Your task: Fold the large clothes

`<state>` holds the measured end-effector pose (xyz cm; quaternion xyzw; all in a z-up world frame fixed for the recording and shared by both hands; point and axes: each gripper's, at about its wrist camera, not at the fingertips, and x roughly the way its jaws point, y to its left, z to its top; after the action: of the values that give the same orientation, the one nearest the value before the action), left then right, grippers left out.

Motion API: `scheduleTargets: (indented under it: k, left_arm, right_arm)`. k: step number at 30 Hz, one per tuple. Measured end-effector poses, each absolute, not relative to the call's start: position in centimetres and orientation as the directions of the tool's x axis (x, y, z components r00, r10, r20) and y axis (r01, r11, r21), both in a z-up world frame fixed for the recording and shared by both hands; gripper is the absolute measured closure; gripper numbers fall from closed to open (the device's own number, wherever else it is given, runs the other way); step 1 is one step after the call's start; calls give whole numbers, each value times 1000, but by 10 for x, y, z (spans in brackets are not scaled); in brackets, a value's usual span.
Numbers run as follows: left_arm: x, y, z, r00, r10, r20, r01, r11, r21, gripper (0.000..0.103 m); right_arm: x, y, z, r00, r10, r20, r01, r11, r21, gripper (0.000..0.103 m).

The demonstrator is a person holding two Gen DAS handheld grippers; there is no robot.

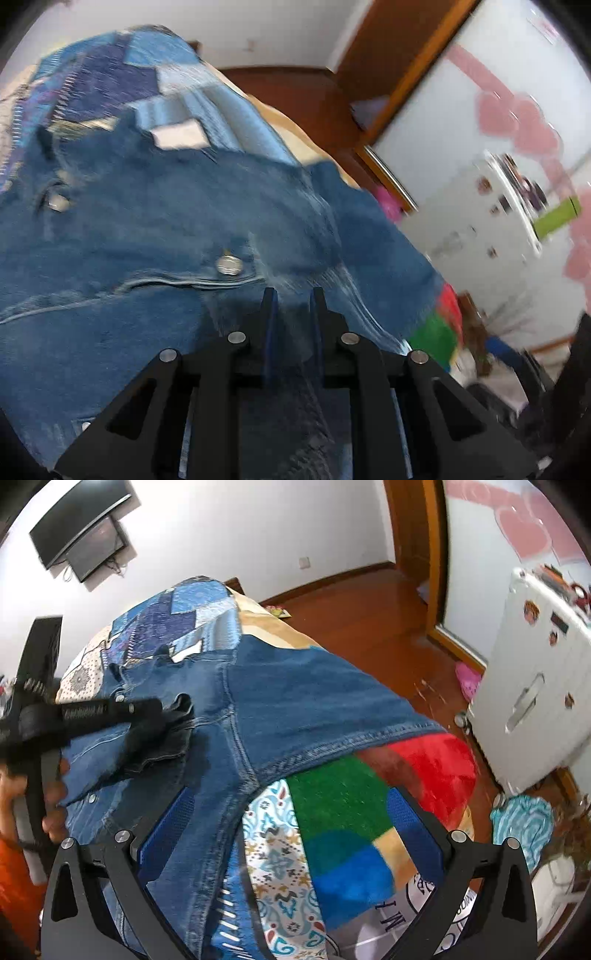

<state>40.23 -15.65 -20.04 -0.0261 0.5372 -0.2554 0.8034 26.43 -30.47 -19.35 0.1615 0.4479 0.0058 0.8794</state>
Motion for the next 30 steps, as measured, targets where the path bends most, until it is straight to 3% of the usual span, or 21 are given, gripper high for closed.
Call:
scheduleTargets:
  k: [4,6,7,13,18,23,30]
  left_arm:
    - [388,-164,-192,285,-414,-865,443,857,-264,82]
    - [382,-158,-180,316,-413,-854,454,857,-246,55]
    - [379,-153,-170,347,-408,-844,451,862,-231,50]
    - [376,-96,-130,503,-335,-797,360,919,-159,37]
    - [364,-28,-119,623,-171,-763,211,976,-46,14]
    - [349,29,-135,615,-76,-785,105,994,-14,14]
    - [327,84,-159,588,-49,-807,-30,996,-82,14]
  right_arm:
    - [265,-315,-198,592,186,-784,152,930,336,0]
    - [267,-321,-200,590,198,-783,156,923,351,0]
    - [268,-323,-200,590,203,-781,155,921,357,0]
    - [278,-344,-198,592,240,-770,167,898,408,0]
    - [294,-365,-213,565,286,-774,190,868,459,0]
    - [314,-385,-247,498,389,-775,237,799,553,0]
    - [338,-409,-271,491,503,-711,283,680,676,8]
